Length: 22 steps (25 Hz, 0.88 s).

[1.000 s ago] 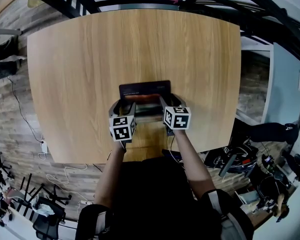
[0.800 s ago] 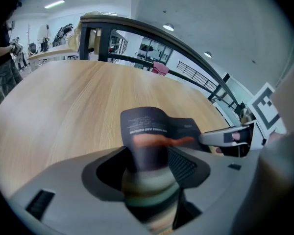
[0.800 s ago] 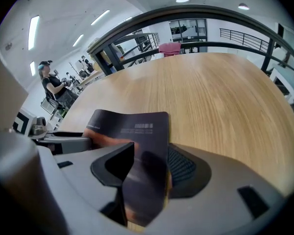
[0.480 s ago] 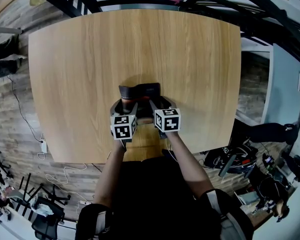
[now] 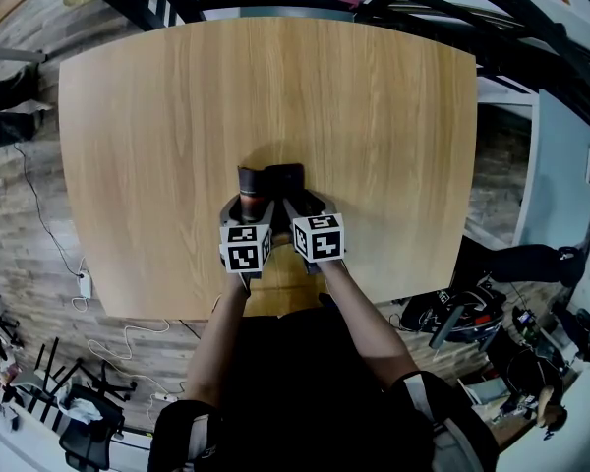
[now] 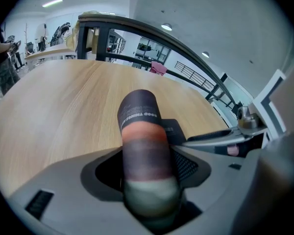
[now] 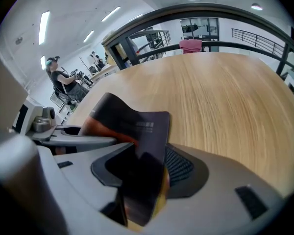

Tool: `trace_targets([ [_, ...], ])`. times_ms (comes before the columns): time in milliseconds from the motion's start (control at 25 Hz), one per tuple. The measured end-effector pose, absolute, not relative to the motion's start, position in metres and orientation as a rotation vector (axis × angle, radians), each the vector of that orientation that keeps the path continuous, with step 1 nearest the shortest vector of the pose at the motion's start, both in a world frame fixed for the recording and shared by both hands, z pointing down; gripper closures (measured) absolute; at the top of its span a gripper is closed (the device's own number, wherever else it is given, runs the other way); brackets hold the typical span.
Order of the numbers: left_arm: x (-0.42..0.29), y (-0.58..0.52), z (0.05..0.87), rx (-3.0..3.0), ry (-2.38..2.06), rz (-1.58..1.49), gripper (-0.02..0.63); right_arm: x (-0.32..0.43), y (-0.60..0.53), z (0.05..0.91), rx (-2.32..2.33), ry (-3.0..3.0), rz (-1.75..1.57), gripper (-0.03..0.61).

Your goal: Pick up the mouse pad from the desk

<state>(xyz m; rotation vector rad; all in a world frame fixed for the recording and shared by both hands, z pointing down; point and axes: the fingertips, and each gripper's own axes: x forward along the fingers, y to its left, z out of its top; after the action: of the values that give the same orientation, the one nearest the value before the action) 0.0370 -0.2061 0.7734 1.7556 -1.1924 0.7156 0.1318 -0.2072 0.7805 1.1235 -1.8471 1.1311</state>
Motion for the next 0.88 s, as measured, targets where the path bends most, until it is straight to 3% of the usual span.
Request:
trace_targets([
  [360, 0.036, -0.207, 0.773, 1.755, -1.19, 0.72, 0.341, 0.12, -0.204, 0.779, 1.073, -1.869, 1.151, 0.375],
  [600, 0.032, -0.208, 0.774, 1.734, -1.208, 0.718, 0.342, 0.117, -0.201, 0.781, 1.061, -1.867, 1.167, 0.416],
  [880, 0.026, -0.208, 0.775, 1.719, -1.248, 0.748, 0.39, 0.119, -0.2, 0.781, 1.054, -1.873, 1.164, 0.416],
])
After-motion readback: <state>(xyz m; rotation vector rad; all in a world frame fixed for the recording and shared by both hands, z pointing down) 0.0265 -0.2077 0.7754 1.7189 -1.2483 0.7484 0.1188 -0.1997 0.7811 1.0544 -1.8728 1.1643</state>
